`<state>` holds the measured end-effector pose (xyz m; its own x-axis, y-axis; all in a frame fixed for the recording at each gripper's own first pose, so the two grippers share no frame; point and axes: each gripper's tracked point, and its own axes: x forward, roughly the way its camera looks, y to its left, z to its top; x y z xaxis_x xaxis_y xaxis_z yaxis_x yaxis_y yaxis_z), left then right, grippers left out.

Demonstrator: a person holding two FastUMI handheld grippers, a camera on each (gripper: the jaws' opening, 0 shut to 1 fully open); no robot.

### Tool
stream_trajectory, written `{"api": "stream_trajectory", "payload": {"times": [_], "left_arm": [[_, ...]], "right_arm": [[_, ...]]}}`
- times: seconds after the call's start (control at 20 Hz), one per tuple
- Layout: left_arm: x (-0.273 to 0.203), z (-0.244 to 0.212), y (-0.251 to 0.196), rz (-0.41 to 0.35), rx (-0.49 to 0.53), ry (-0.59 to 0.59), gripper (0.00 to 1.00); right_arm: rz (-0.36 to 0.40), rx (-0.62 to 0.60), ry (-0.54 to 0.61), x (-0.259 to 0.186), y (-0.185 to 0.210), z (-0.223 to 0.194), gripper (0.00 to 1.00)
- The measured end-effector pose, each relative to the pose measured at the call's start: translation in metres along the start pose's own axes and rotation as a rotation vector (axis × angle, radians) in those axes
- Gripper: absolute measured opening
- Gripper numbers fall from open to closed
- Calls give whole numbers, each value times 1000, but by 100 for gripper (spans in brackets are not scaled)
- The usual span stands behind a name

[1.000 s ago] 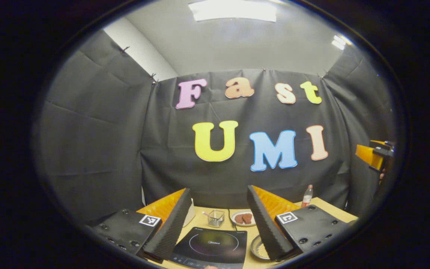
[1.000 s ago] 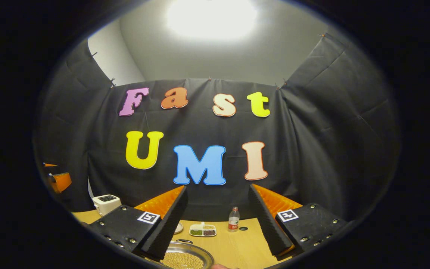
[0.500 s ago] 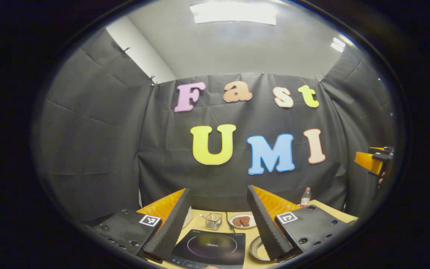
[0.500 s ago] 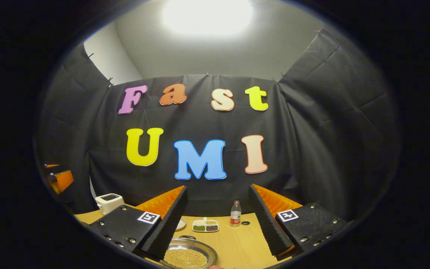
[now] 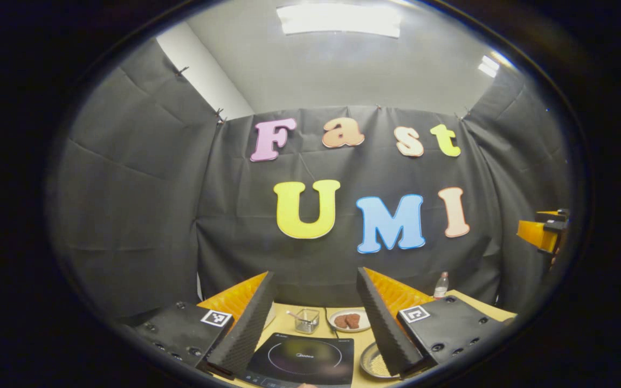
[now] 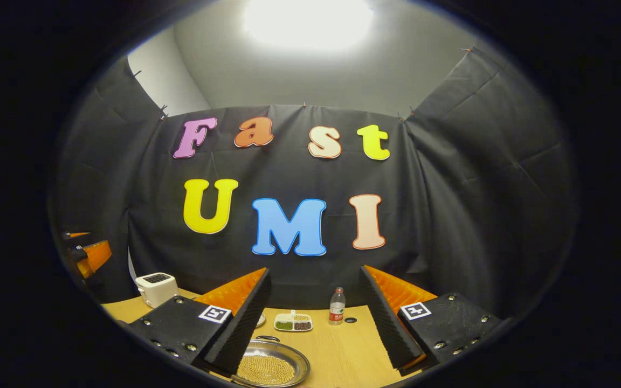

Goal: First push the handle of the pot to place it horizontally, then grasp the pot with both hands and set it on the induction cooktop.

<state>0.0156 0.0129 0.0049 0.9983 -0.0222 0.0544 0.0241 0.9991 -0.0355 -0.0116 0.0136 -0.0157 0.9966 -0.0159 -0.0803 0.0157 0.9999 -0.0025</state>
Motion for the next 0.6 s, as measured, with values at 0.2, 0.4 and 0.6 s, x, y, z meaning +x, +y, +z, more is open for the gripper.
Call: {"api": "stream_trajectory", "payload": {"times": [0.2,0.4,0.6], "left_arm": [[-2,5,8,16,-1,-18,100],[-3,1,14,21,10,-9,100],[-2,3,21,21,10,-10,97]], "right_arm": [[25,0,22,-1,7,-6,92],[17,4,40,2,10,-10,53],[24,6,56,5,23,-14,45]]}}
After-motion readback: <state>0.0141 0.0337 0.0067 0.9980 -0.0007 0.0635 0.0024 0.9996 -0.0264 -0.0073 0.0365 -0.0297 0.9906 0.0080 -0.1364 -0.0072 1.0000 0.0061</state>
